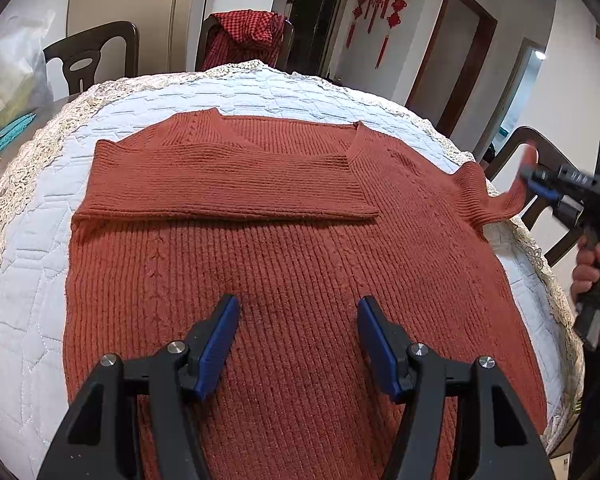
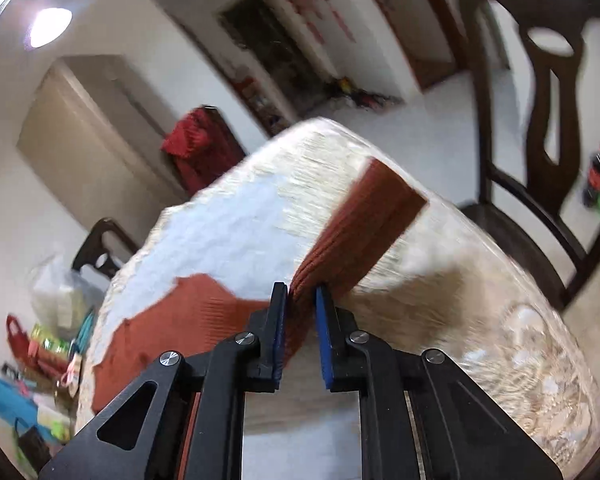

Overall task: Fold small clothes
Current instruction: 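Lift the held sleeve and fold it across the sweater body with the right tool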

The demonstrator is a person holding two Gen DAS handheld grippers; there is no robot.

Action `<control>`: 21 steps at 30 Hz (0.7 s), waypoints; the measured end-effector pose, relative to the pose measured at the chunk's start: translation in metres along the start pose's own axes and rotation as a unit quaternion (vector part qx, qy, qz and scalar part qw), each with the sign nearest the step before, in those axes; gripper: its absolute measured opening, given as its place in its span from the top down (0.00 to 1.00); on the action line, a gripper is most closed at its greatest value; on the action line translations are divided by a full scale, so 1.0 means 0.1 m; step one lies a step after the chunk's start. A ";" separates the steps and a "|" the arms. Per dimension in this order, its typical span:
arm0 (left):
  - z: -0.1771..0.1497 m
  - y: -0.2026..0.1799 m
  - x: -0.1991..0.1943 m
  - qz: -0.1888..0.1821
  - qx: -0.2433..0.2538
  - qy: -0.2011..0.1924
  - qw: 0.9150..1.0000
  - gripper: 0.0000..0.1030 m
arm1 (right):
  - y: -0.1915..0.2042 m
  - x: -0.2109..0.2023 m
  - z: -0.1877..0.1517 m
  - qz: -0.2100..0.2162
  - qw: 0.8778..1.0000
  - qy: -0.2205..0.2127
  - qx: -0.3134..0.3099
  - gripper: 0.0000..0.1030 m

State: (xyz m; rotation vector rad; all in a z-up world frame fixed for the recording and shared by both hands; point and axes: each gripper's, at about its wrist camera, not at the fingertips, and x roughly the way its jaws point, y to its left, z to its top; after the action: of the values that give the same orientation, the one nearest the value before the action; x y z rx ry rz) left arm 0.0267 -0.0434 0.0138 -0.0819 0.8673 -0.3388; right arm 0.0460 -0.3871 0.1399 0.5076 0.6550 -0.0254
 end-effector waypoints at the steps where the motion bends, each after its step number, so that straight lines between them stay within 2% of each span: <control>1: 0.00 0.00 0.00 -0.001 0.000 0.000 1.000 0.37 | 0.16 -0.02 0.01 0.014 1.000 -0.001 -0.021 0.86; 6: 0.00 0.02 0.00 -0.005 -0.002 0.000 1.000 0.36 | 0.83 0.04 -0.10 0.076 0.991 0.016 -0.106 0.86; 12: 0.00 0.04 -0.01 -0.012 -0.008 -0.002 1.000 0.36 | 1.47 0.47 -0.56 0.120 0.969 0.094 -0.193 0.86; 16: 0.00 0.05 -0.01 -0.013 -0.009 -0.002 1.000 0.36 | 1.45 0.54 -0.75 0.104 0.963 0.114 -0.220 0.86; 18: 0.00 0.04 -0.01 -0.014 -0.008 -0.002 1.000 0.35 | 1.35 0.54 -0.70 0.080 0.968 0.102 -0.213 0.85; 21: 0.00 0.02 -0.01 -0.015 -0.004 -0.001 1.000 0.33 | 1.06 0.42 -0.46 0.026 0.980 0.058 -0.190 0.78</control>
State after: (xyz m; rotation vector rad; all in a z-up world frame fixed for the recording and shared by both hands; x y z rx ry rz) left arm 0.0267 -0.0410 0.0135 -0.1019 0.8671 -0.3627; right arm 0.0719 -0.2668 0.1311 0.1568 0.7397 0.1773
